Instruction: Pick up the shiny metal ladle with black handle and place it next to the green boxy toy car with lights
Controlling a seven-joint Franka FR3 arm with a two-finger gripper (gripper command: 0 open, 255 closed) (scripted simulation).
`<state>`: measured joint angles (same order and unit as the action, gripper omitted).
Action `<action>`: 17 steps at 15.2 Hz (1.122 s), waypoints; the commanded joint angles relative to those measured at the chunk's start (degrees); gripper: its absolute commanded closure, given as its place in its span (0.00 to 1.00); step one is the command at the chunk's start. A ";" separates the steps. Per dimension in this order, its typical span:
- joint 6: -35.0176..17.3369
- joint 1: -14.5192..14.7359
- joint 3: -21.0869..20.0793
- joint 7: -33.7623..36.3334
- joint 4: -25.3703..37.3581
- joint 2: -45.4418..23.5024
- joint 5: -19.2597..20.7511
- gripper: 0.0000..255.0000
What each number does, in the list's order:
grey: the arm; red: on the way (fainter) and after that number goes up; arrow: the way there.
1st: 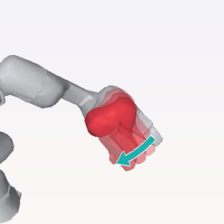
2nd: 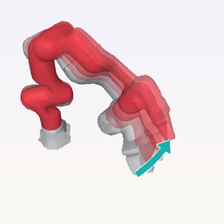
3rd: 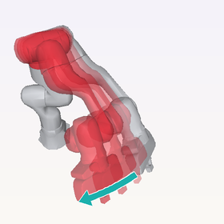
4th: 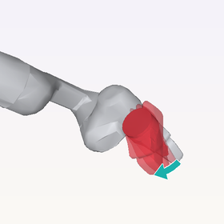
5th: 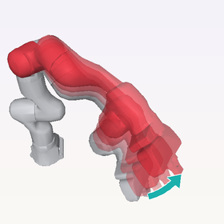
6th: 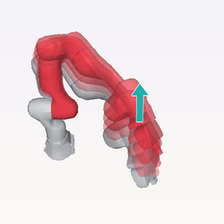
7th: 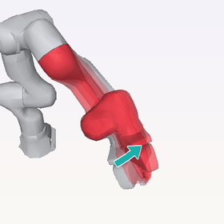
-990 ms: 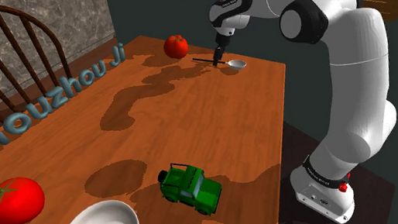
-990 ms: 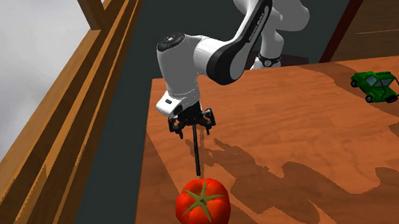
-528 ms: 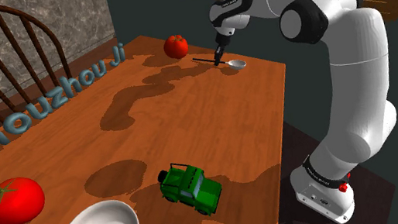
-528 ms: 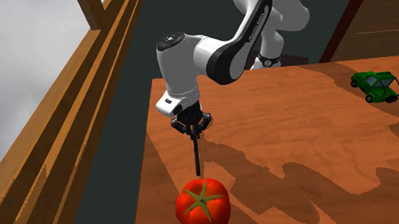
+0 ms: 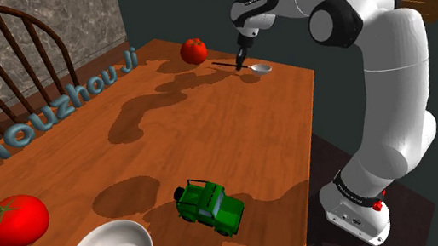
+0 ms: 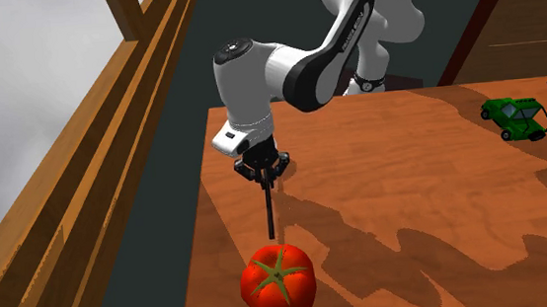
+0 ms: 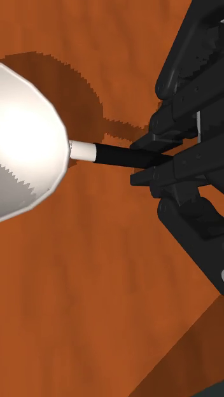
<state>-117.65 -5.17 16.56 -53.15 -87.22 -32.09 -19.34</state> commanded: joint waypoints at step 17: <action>11.39 -0.13 0.98 2.66 7.94 3.82 2.05 1.00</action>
<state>-107.24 -5.24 17.50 -50.68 -80.12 -28.42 -17.40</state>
